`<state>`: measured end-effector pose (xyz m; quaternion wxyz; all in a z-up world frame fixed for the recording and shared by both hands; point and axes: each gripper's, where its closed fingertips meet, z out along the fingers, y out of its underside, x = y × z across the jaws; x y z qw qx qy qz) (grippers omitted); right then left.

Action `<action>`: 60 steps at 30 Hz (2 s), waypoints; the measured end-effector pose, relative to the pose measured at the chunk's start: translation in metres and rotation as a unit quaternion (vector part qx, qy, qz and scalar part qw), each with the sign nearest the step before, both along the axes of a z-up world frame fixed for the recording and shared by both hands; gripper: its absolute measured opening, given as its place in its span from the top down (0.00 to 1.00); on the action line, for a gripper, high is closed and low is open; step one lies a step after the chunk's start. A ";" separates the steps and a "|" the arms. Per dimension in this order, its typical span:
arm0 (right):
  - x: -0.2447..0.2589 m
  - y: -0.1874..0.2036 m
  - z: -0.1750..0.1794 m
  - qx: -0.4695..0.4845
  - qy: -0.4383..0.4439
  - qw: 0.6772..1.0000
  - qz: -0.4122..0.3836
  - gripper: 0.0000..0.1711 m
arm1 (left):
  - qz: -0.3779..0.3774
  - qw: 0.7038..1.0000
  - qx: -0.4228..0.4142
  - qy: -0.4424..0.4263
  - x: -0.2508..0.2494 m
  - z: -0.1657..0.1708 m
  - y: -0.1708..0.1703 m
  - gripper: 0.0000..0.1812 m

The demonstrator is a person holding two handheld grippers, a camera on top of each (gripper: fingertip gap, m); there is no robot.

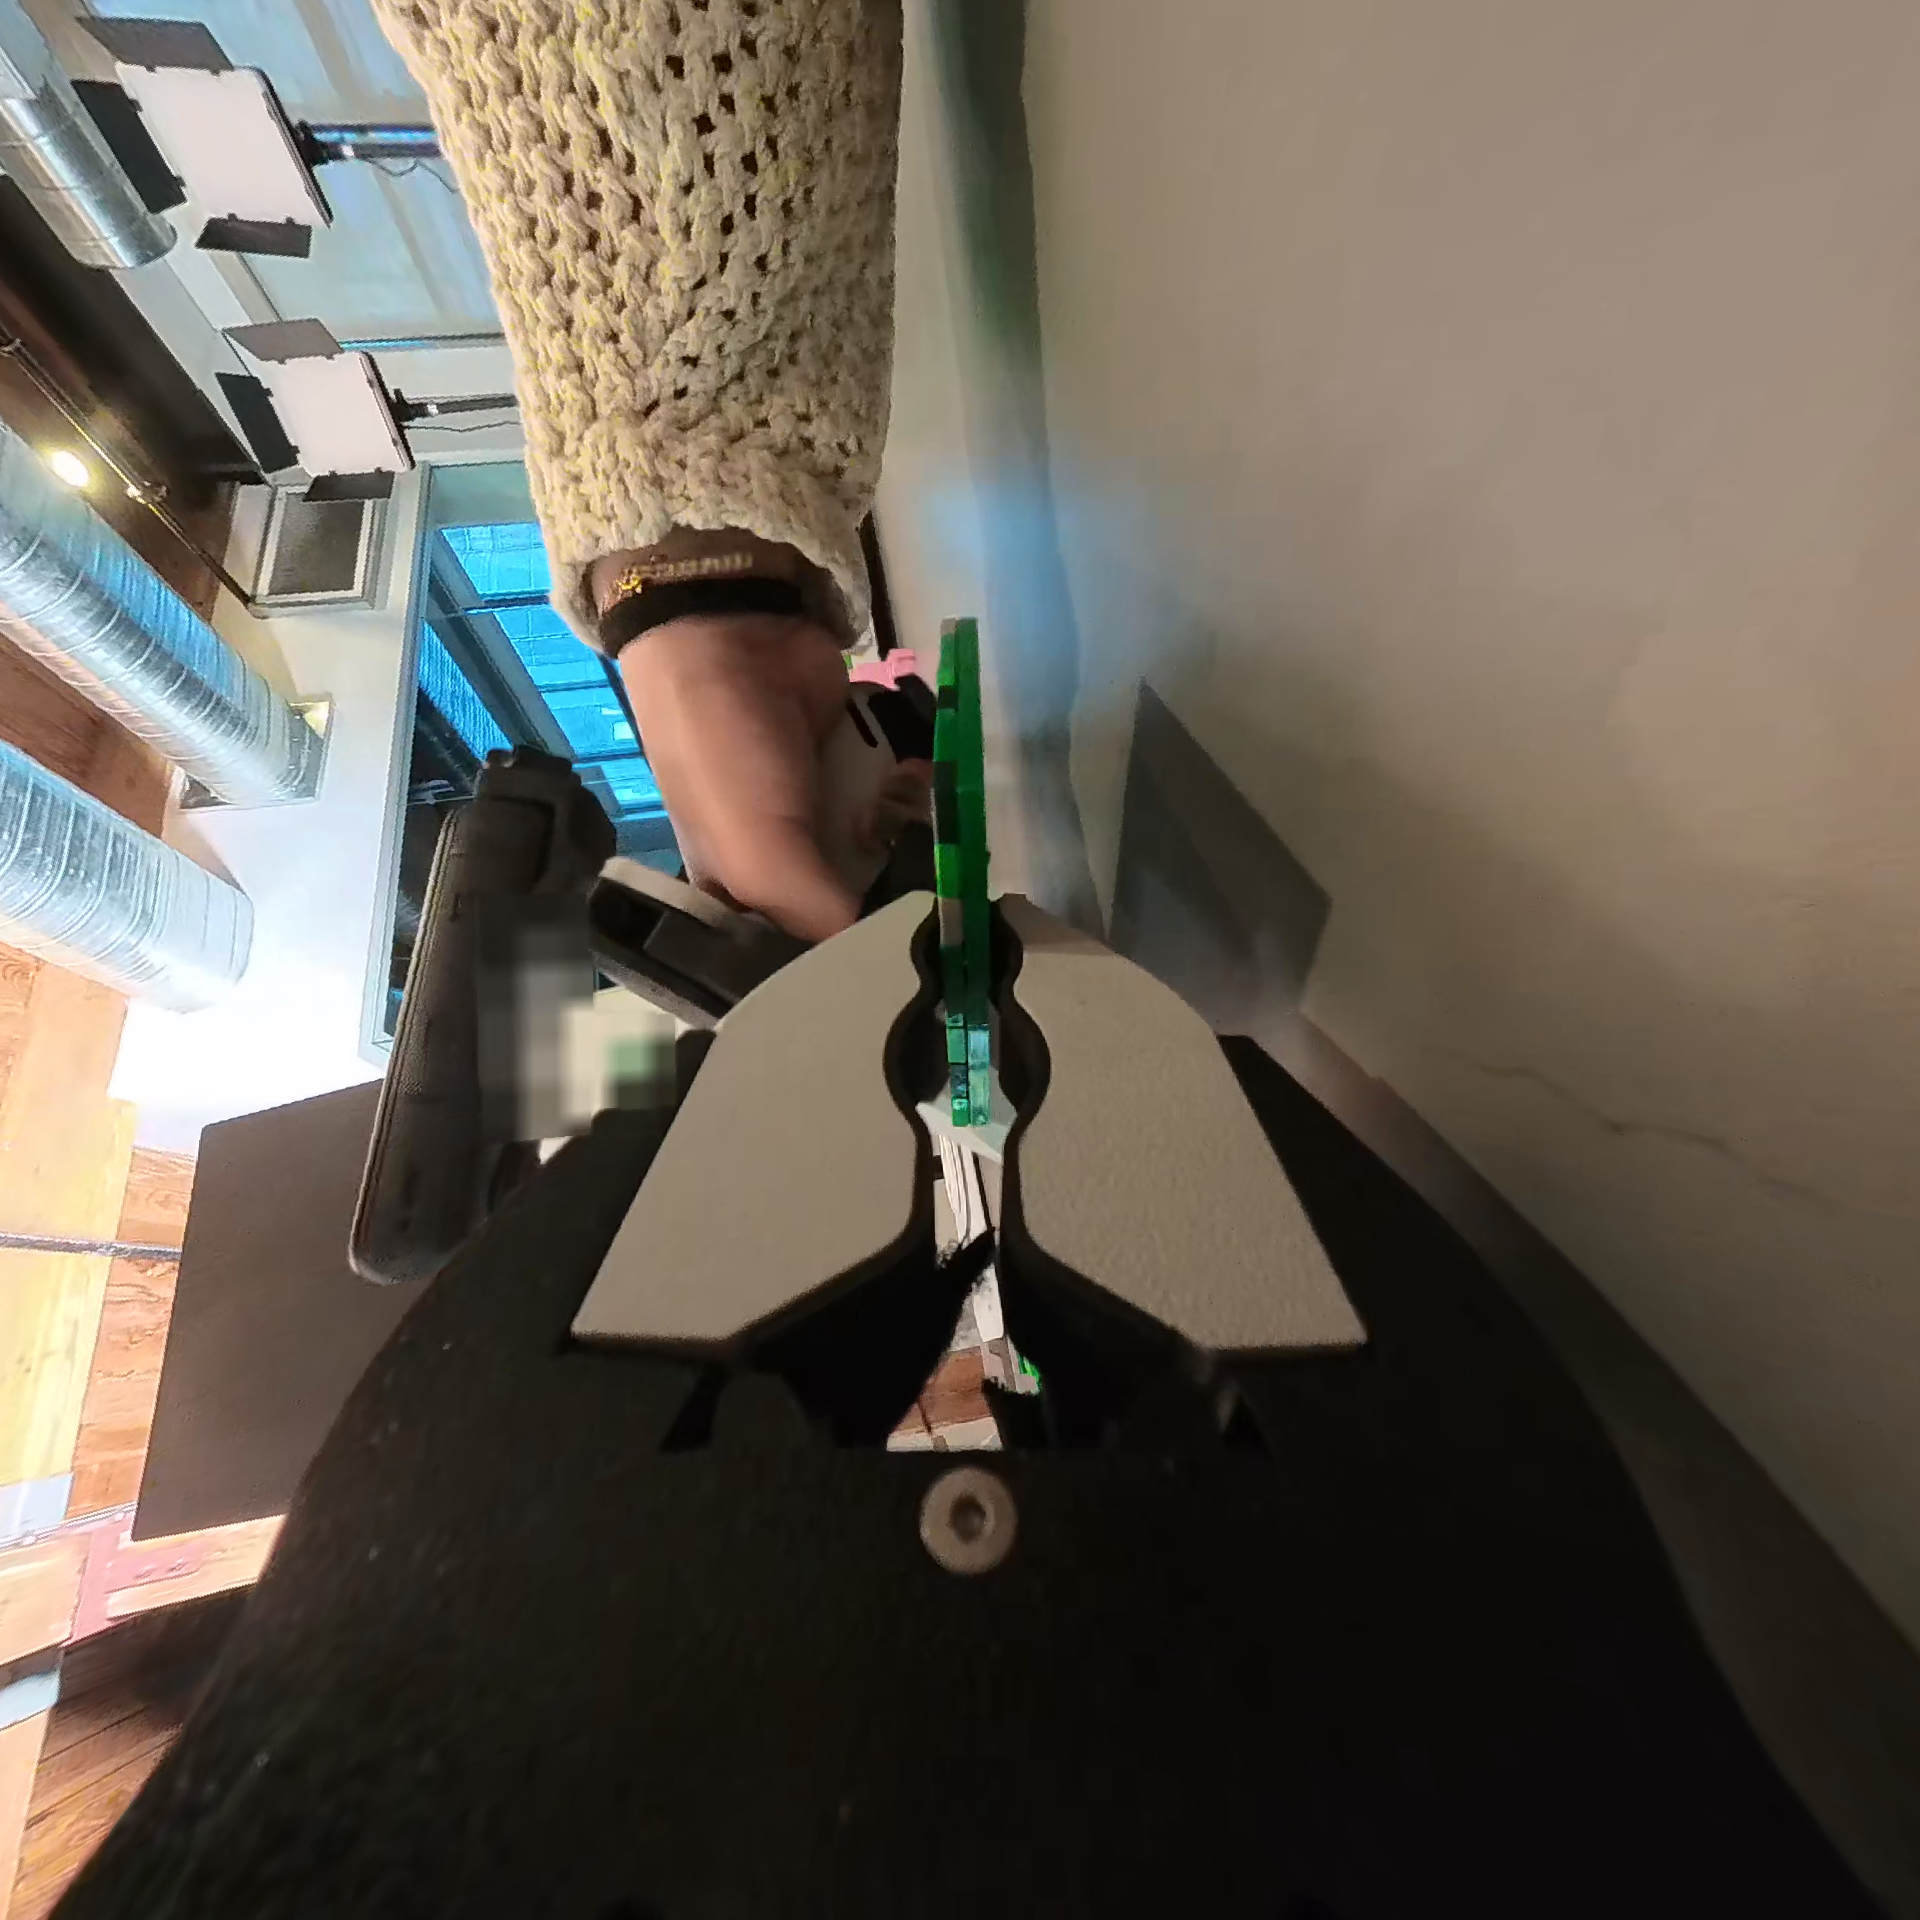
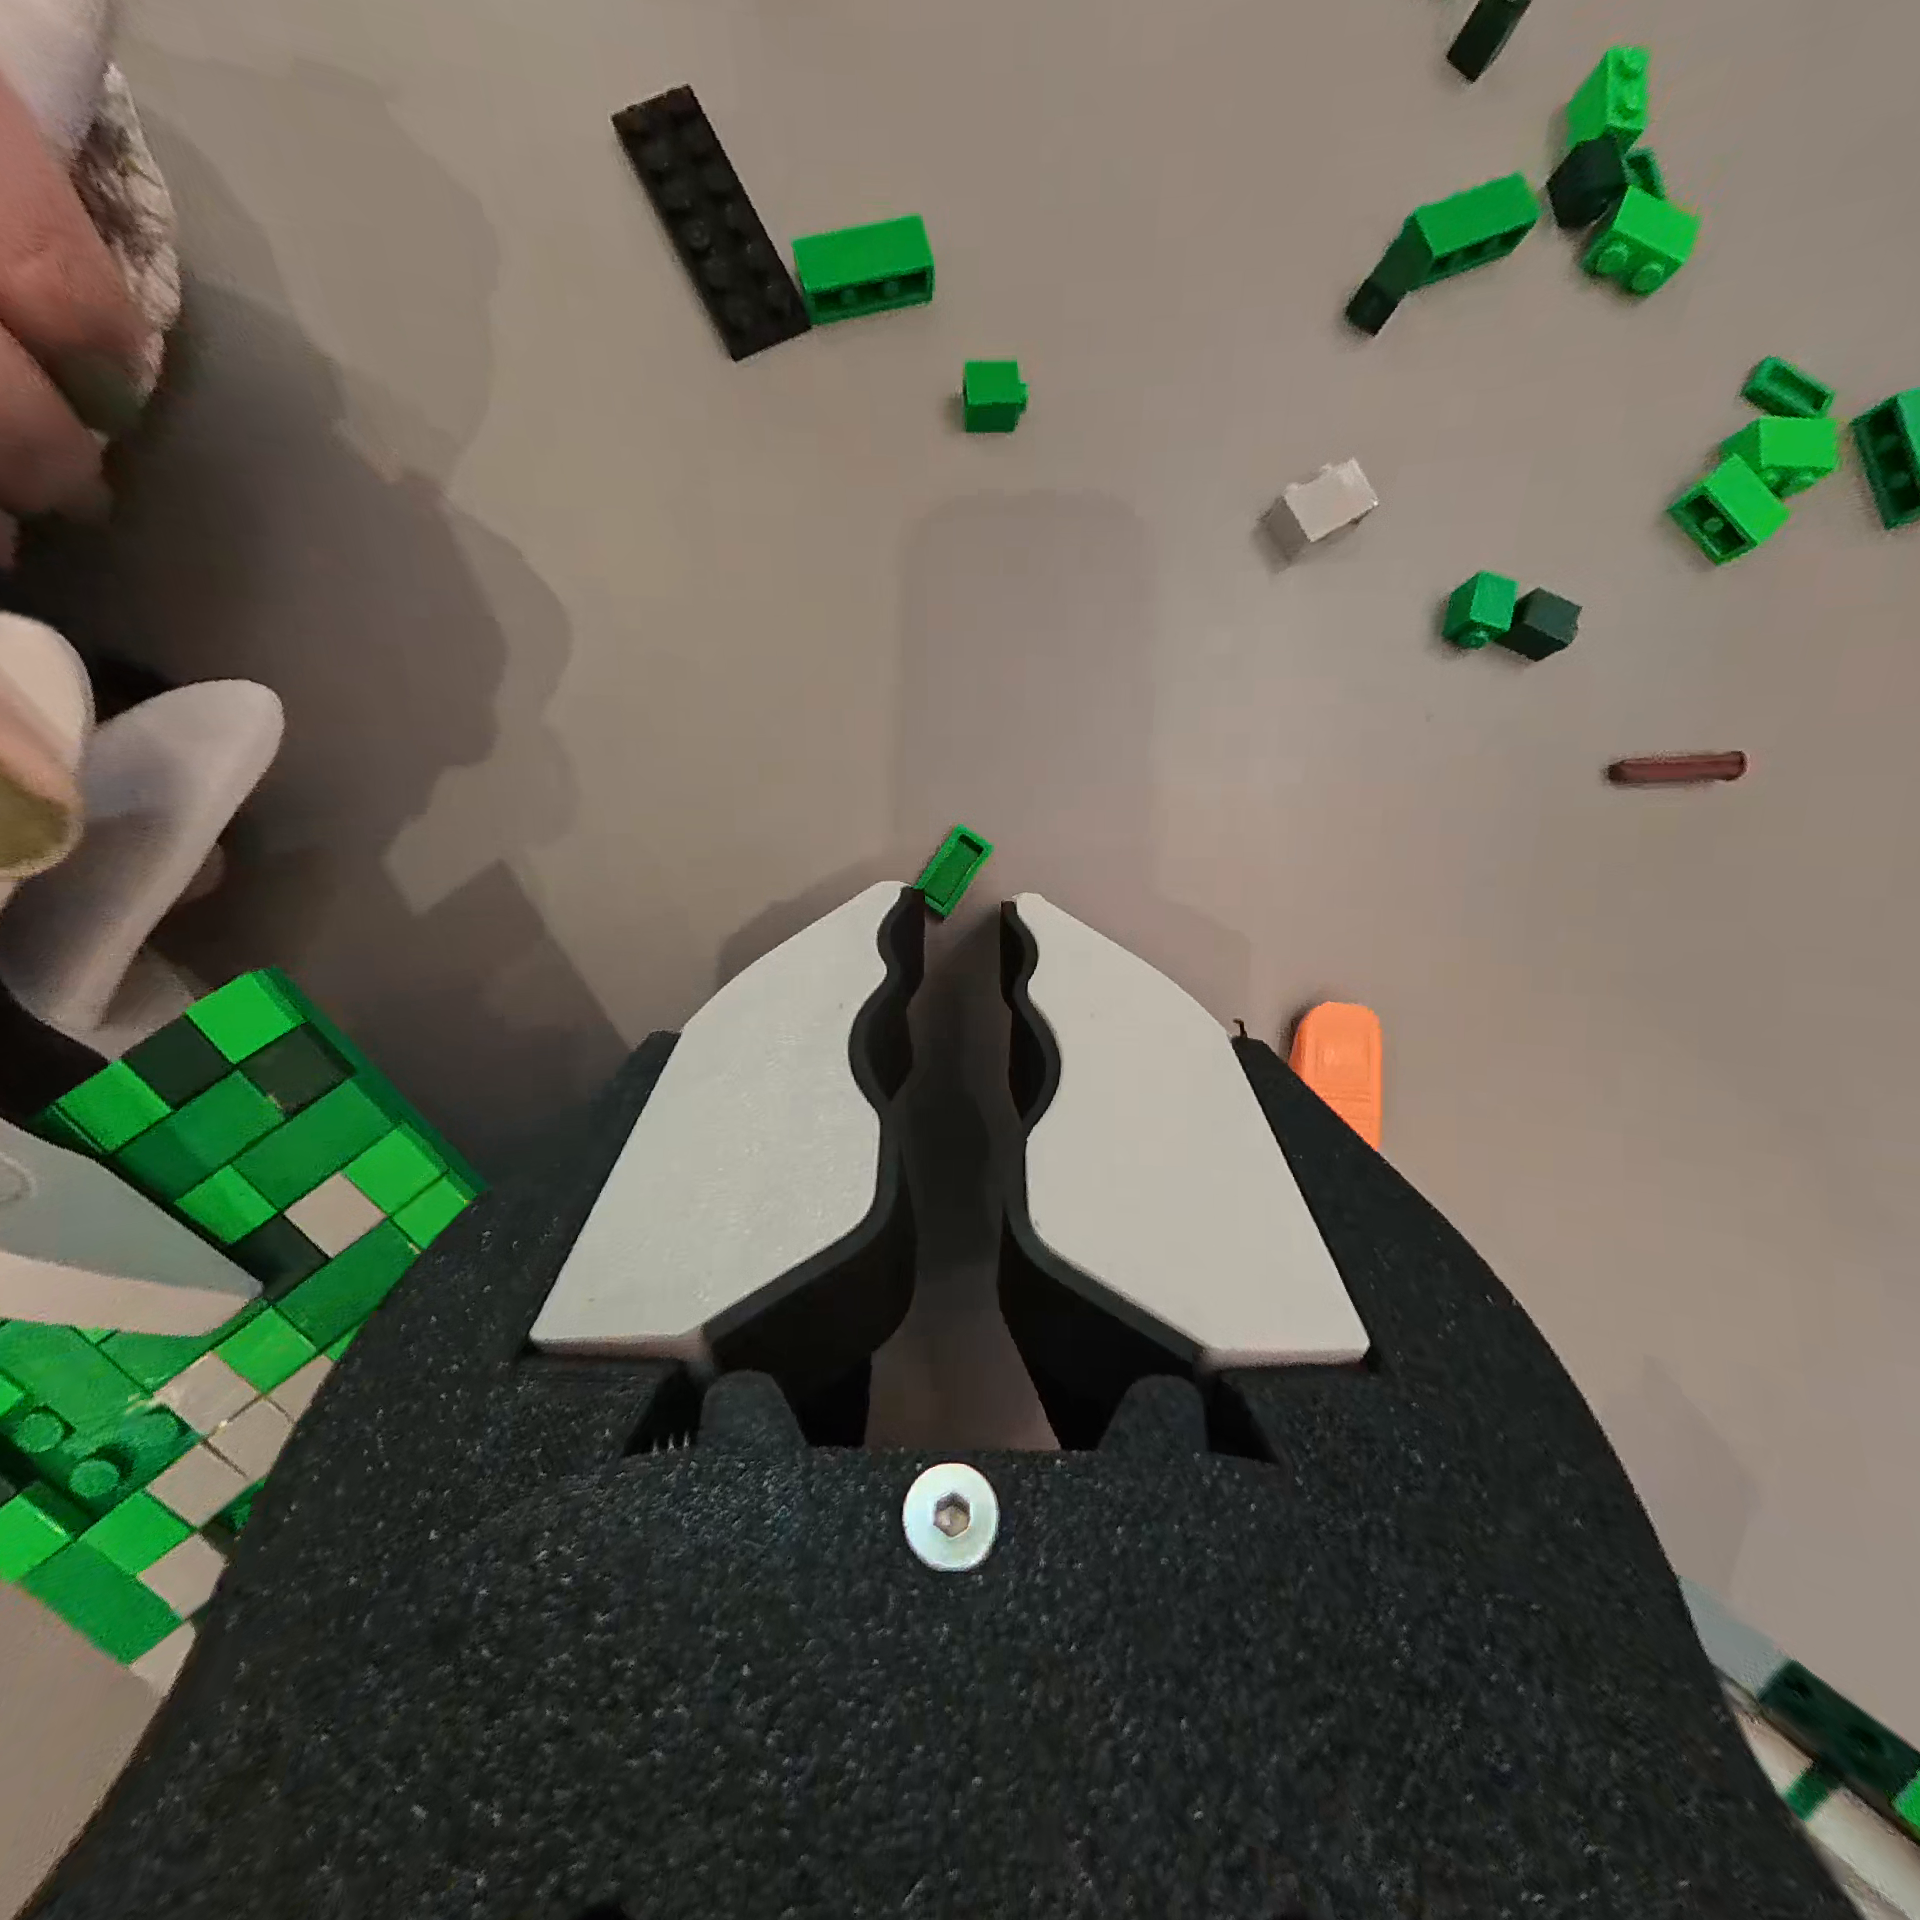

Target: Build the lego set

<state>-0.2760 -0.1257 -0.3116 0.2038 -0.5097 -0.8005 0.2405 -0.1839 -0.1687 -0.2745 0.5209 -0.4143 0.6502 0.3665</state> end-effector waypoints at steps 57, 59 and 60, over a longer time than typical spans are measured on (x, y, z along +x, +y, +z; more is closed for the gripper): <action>0.070 -0.044 0.117 0.695 0.349 0.450 0.439 0.96 | 0.030 0.991 -0.008 -0.130 -0.015 0.026 0.004 0.97; 0.070 -0.041 0.113 0.717 0.327 0.416 0.454 0.96 | 0.029 0.988 -0.015 -0.151 -0.017 0.029 0.004 0.97; 0.070 -0.039 0.111 0.727 0.319 0.397 0.461 0.96 | 0.028 0.986 -0.018 -0.161 -0.017 0.030 0.004 0.97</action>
